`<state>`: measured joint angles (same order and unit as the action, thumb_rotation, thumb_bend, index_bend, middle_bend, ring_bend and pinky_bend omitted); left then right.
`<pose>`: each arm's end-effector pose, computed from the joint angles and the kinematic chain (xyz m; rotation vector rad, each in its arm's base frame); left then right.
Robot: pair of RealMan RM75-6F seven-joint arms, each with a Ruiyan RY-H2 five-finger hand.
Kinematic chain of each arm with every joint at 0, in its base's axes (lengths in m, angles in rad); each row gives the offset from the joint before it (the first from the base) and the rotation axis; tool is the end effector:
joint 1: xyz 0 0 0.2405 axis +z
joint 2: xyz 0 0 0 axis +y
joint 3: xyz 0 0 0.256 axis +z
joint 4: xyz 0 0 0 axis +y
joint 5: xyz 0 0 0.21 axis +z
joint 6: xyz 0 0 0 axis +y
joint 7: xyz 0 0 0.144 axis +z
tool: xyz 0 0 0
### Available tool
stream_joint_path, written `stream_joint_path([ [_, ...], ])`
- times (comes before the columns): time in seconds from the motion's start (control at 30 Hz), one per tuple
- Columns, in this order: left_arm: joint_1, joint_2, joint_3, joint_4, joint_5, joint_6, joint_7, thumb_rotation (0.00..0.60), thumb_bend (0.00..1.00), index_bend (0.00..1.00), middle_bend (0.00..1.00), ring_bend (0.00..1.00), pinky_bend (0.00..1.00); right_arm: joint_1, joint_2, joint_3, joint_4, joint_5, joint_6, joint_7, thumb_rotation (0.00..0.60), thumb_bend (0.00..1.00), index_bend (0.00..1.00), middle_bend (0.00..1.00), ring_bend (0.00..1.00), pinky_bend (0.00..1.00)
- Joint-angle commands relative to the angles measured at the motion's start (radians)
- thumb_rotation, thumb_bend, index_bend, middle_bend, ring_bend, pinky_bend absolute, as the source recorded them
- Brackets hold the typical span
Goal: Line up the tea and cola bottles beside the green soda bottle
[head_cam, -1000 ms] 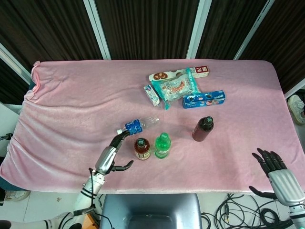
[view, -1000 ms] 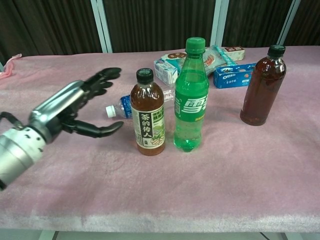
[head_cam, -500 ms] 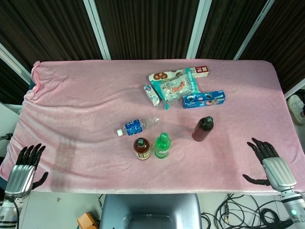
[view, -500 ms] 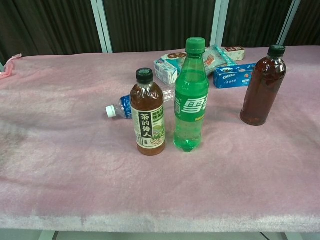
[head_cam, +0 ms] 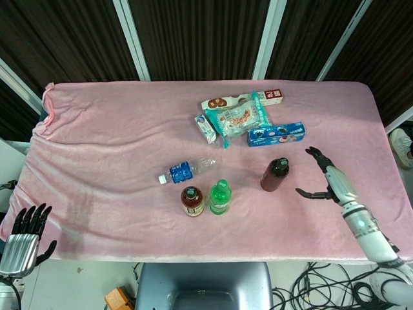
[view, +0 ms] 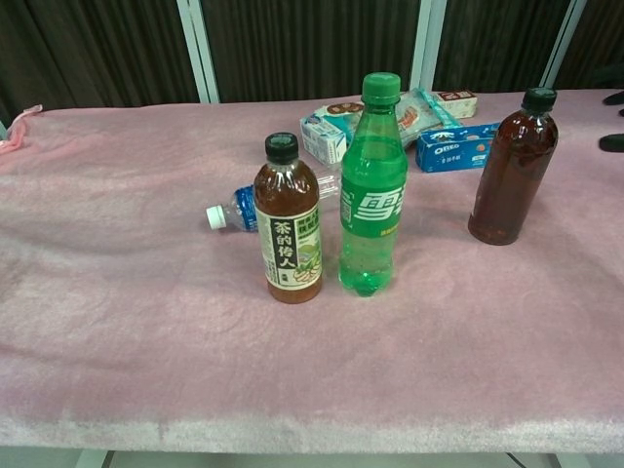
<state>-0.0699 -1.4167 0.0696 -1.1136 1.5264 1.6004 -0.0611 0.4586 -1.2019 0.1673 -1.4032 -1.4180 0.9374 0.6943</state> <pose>-0.3677 0.1569 0.1055 -1.4578 -0.7765 -0.8183 -0.2842 -0.3200 0.1097 1.4071 -1.5432 1.1846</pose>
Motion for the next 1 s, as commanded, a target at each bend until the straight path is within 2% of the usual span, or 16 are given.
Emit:
stream_joint_path([
  [0.03,0.005,-0.002,-0.006,0.006,0.001,-0.003,-0.010,0.600,0.31,0.00,0.04,0.00,0.00,0.106,-0.087,0.029,0.097,0.047,-0.135,0.072,0.600,0.30,0.00,0.00,0.00,0.13],
  [0.3,0.014,0.000,-0.010,0.015,0.011,-0.016,-0.039,0.600,0.31,0.00,0.04,0.00,0.00,0.163,-0.168,0.019,0.175,0.060,-0.216,0.094,0.600,0.30,0.00,0.00,0.00,0.13],
  [0.5,0.018,0.000,-0.015,0.017,0.020,-0.020,-0.049,0.600,0.31,0.00,0.04,0.00,0.00,0.172,-0.214,0.006,0.219,0.060,-0.224,0.102,0.600,0.30,0.03,0.03,0.01,0.15],
  [0.57,0.019,0.001,-0.016,0.017,0.021,-0.024,-0.049,0.600,0.31,0.00,0.04,0.00,0.00,0.174,-0.228,0.009,0.232,0.070,-0.224,0.095,0.600,0.30,0.14,0.11,0.06,0.20],
  [0.63,0.018,0.000,-0.018,0.017,0.023,-0.029,-0.048,0.600,0.31,0.00,0.04,0.00,0.00,0.174,-0.244,0.016,0.243,0.083,-0.212,0.077,0.600,0.30,0.33,0.22,0.19,0.30],
  [0.77,0.018,0.000,-0.018,0.014,0.026,-0.038,-0.047,0.600,0.31,0.00,0.04,0.00,0.00,0.171,-0.276,0.035,0.253,0.121,-0.176,0.010,0.600,0.30,0.61,0.40,0.39,0.47],
  [0.9,0.019,0.001,-0.020,0.012,0.028,-0.045,-0.047,0.600,0.31,0.00,0.04,0.00,0.00,0.159,-0.300,0.052,0.251,0.151,-0.132,-0.045,0.600,0.32,0.80,0.53,0.52,0.56],
  [1.0,0.020,0.002,-0.023,0.011,0.028,-0.050,-0.048,0.600,0.31,0.00,0.04,0.00,0.00,0.147,-0.306,0.056,0.243,0.146,-0.089,-0.065,0.600,0.33,0.87,0.58,0.57,0.59],
])
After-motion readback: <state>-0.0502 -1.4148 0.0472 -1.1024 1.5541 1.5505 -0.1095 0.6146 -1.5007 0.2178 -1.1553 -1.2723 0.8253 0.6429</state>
